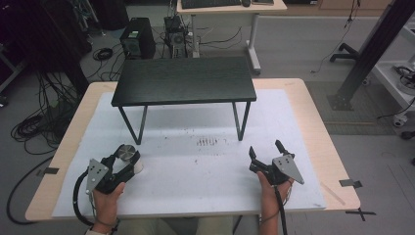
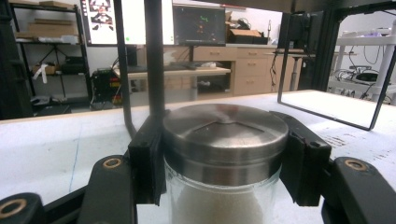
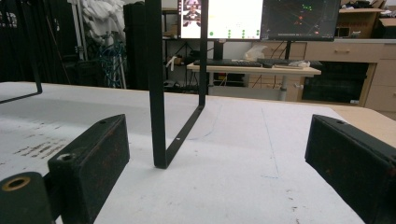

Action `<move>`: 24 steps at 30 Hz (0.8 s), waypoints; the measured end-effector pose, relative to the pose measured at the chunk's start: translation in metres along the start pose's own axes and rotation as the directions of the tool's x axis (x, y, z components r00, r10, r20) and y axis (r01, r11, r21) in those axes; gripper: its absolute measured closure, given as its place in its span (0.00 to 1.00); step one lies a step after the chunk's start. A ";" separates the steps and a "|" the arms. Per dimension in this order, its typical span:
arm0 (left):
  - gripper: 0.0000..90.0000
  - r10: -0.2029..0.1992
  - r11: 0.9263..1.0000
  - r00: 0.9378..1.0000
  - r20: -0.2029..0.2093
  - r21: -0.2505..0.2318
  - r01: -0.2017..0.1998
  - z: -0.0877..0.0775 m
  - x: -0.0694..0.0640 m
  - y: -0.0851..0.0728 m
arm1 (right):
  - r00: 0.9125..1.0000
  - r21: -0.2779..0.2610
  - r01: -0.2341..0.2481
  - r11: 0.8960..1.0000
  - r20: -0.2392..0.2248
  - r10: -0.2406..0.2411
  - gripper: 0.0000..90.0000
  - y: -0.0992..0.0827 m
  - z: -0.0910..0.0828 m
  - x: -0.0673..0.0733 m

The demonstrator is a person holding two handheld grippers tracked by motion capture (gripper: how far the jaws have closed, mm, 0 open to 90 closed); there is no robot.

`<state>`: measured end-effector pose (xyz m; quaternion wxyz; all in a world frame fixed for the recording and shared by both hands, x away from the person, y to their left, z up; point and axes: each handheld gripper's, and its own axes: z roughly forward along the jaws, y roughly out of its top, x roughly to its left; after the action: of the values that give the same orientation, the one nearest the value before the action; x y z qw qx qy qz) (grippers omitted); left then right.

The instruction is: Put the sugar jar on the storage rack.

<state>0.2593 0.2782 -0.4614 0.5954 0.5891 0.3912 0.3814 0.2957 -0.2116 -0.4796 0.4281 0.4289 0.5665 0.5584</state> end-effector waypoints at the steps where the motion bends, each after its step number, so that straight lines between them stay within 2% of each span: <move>1: 0.47 0.001 1.000 1.000 0.000 0.000 -0.001 0.000 0.000 0.000 | 1.000 0.000 -0.002 1.000 0.000 0.002 0.07 0.000 0.000 0.000; 24: 0.47 -0.008 1.000 1.000 -0.004 0.001 0.008 0.000 0.000 0.001 | 1.000 0.000 0.000 1.000 0.000 0.000 0.07 0.000 0.000 0.000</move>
<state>0.2594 0.2785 -0.4606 0.5958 0.5872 0.3950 0.3797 0.2959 -0.2116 -0.4795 0.4281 0.4290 0.5664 0.5585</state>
